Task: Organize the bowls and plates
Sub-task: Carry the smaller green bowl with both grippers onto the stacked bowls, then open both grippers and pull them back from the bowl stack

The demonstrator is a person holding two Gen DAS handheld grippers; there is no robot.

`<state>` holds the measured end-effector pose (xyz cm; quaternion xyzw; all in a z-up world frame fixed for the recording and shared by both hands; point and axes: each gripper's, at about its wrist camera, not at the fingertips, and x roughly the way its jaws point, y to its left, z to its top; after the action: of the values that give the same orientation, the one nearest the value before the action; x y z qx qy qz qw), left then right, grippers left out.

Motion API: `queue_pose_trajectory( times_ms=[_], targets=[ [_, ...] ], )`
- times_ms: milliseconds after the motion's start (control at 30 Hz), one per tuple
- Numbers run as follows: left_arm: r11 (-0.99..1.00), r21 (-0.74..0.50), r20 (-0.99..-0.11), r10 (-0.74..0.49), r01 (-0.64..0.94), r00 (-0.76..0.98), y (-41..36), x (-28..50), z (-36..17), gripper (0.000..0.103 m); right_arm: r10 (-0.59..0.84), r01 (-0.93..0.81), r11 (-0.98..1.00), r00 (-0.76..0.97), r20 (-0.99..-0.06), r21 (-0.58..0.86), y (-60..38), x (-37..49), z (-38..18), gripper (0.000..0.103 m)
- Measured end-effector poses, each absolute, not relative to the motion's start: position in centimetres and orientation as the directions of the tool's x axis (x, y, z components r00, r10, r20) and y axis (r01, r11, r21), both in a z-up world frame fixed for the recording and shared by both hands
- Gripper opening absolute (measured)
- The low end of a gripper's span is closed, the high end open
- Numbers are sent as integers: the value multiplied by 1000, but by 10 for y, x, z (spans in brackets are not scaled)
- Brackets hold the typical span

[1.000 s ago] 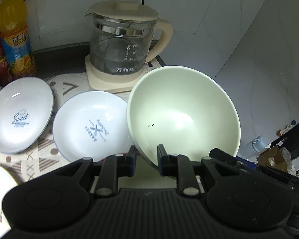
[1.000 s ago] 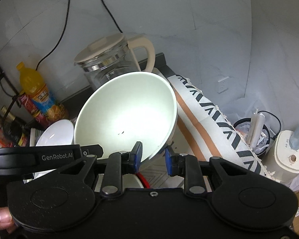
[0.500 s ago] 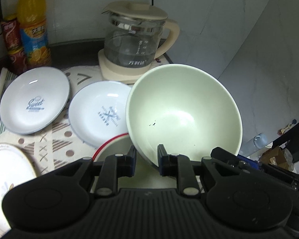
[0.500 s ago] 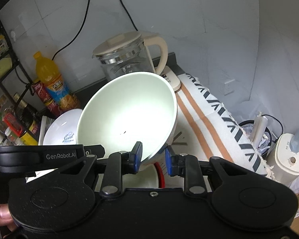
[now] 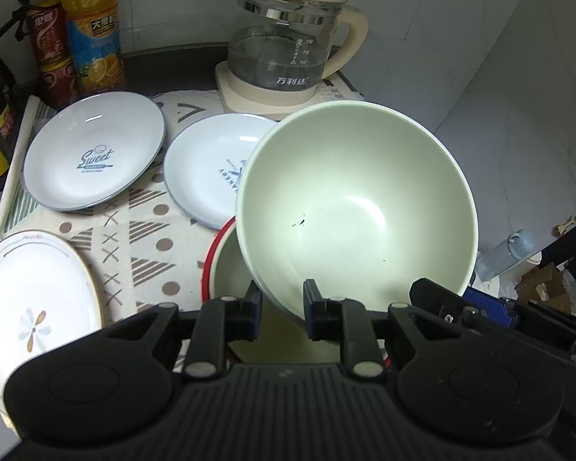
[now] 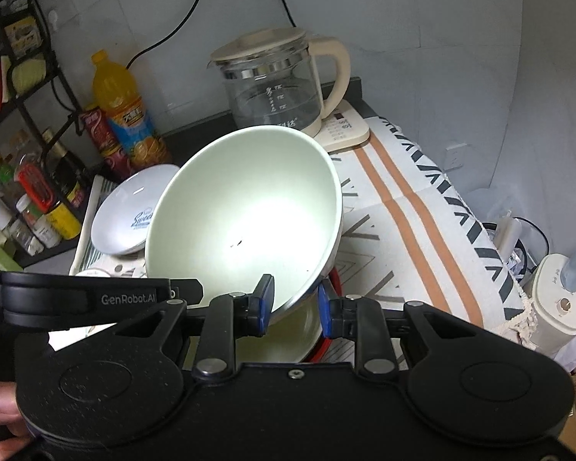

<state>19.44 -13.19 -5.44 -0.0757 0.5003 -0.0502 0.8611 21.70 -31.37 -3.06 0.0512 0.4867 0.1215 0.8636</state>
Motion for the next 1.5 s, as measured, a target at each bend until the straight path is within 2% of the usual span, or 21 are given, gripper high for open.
queue_pose_trajectory(
  times_ms=[667, 833, 933, 1000, 1133, 1233, 1367, 1467, 1500],
  targets=[
    [981, -188, -887, -152, -40, 436, -118, 189, -70, 20, 300, -158, 953, 373, -878, 258, -305, 217, -57, 26],
    [983, -181, -903, -153, -32, 402, -120, 193, -71, 24, 286, -152, 957, 354, -890, 247, -303, 221, -57, 32],
    [982, -188, -895, -158, -32, 417, -117, 191, -67, 35, 285, -138, 958, 344, -895, 252, -305, 221, -57, 35],
    [983, -182, -887, -154, -24, 435, -116, 190, -61, 49, 293, -143, 956, 355, -888, 258, -306, 219, -54, 43],
    [983, -176, -877, -138, -41, 459, -110, 188, -52, 56, 296, -135, 955, 377, -878, 264, -309, 218, -47, 50],
    [982, -177, -868, -124, -65, 481, -102, 181, -46, 60, 297, -121, 955, 395, -869, 271, -314, 216, -41, 59],
    [981, -169, -848, -93, -100, 521, -89, 166, -39, 67, 346, -153, 938, 445, -826, 311, -318, 207, -27, 89],
    [976, -166, -839, -63, -144, 541, -76, 154, -37, 69, 361, -168, 933, 475, -802, 320, -318, 200, -20, 91],
    [972, -171, -836, -56, -162, 546, -70, 150, -37, 73, 364, -169, 931, 474, -802, 322, -317, 199, -20, 91]
  ],
)
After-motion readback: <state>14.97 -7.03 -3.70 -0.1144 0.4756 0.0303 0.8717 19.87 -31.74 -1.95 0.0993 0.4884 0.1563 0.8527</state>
